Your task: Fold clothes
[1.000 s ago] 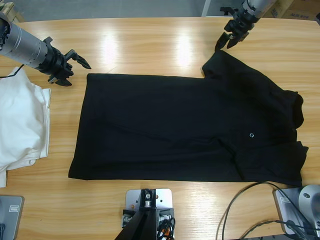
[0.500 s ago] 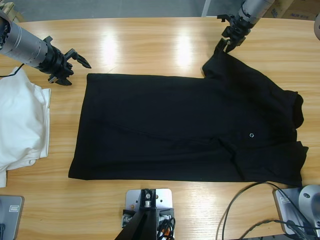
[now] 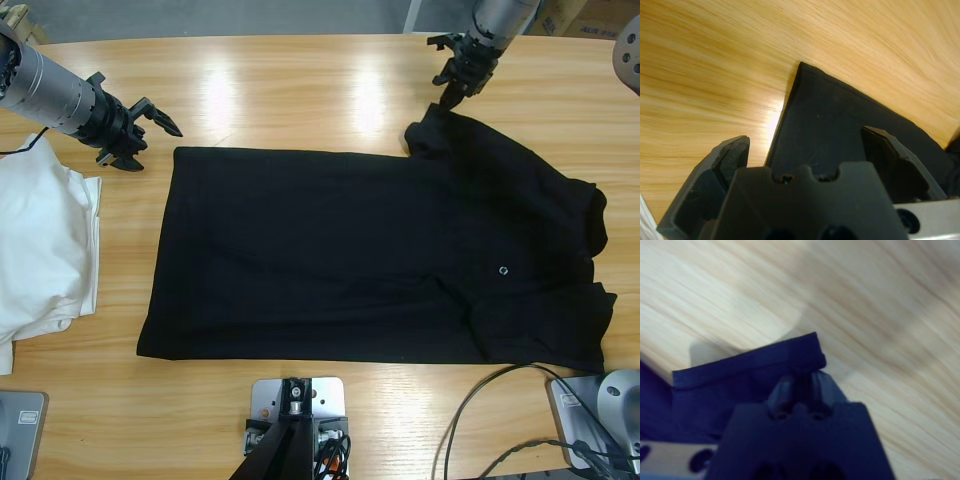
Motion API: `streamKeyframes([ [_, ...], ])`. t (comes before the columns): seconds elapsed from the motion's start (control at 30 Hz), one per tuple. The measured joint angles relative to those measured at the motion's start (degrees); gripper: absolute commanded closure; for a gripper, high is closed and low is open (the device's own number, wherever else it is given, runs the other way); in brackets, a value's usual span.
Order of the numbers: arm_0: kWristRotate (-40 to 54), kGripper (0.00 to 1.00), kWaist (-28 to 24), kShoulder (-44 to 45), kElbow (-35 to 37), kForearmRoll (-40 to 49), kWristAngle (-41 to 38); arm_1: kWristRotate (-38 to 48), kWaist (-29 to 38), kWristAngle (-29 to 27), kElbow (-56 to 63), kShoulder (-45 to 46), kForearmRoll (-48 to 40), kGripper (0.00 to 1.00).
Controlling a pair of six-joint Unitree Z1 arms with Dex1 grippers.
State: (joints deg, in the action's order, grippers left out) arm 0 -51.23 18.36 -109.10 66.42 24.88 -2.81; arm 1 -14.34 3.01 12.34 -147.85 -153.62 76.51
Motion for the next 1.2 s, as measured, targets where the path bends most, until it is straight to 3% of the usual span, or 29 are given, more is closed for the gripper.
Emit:
streamKeyframes([
  [0.1,0.0,0.321,0.0,0.0,0.0,0.0,0.0,-0.3,0.2,-0.2,0.0,0.0,0.7,1.000],
  [0.7,-0.5,0.354,-0.4,-1.6,0.1,0.0,0.8,-0.4,0.4,-0.2,-2.7,0.2,2.3,1.000],
  [0.83,-0.6,0.353,-0.4,-3.6,2.4,0.0,1.7,-0.4,0.4,-0.2,-2.7,0.2,2.4,1.000],
  [0.93,-0.3,0.469,-0.8,-5.4,4.1,0.0,3.0,-0.4,0.4,-0.2,-2.7,0.2,2.4,1.000],
  [1.2,-0.6,0.469,-0.7,-9.1,8.0,0.0,3.0,-0.4,0.4,-0.2,-2.7,0.2,2.4,1.000],
])
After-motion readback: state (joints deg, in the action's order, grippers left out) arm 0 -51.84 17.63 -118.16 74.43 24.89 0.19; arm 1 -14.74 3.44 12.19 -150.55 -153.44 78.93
